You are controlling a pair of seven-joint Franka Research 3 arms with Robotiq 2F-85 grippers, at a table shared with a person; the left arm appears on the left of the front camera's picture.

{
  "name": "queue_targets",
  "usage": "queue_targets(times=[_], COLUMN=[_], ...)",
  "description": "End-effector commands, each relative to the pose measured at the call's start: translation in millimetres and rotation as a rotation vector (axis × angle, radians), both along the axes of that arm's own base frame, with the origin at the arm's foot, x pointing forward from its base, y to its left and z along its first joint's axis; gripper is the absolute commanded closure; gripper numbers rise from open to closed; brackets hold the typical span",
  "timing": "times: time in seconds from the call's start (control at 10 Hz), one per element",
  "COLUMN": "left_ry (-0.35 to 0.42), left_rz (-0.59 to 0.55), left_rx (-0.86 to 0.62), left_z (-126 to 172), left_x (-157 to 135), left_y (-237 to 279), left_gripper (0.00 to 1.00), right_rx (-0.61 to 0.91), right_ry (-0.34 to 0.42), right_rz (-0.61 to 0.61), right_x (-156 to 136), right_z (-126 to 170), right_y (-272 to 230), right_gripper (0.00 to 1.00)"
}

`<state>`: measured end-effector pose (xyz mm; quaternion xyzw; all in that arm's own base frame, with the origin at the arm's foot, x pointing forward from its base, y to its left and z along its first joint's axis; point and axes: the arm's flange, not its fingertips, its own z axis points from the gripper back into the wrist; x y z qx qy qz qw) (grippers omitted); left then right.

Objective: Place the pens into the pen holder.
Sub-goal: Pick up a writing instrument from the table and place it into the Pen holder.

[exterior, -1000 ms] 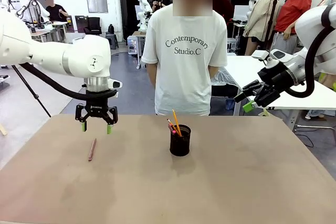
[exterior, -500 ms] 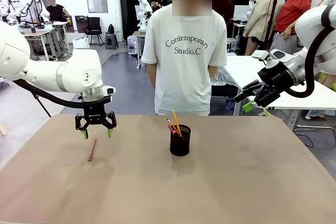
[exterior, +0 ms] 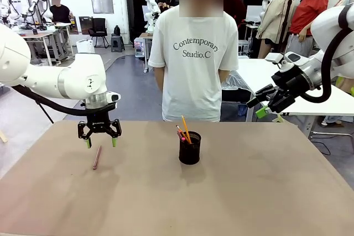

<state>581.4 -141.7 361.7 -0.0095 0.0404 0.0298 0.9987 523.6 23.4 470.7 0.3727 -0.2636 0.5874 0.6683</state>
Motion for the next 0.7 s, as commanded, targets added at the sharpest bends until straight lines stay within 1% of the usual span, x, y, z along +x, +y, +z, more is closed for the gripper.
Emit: queue_targets(times=[0.0, 0.1, 0.4, 0.6], left_ry=[-0.077, -0.095, -0.15, -0.149], left_rz=[-0.061, -0.021, 0.014, 0.044], left_rx=[0.015, 0.003, -0.004, 0.013], left_z=[-9, -17, -30, -35], left_x=[11, 21, 34, 37], left_y=[7, 6, 5, 8], left_gripper=[0.0, 0.0, 0.0, 0.0], right_rx=[0.006, 0.006, 0.006, 0.006], right_ry=[0.006, 0.006, 0.006, 0.006], right_rz=[-0.002, -0.002, -0.002, -0.002], right_x=[-1, -1, -1, -1], right_z=[2, 2, 2, 2], right_y=[0, 0, 0, 0], right_gripper=[0.0, 0.0, 0.0, 0.0])
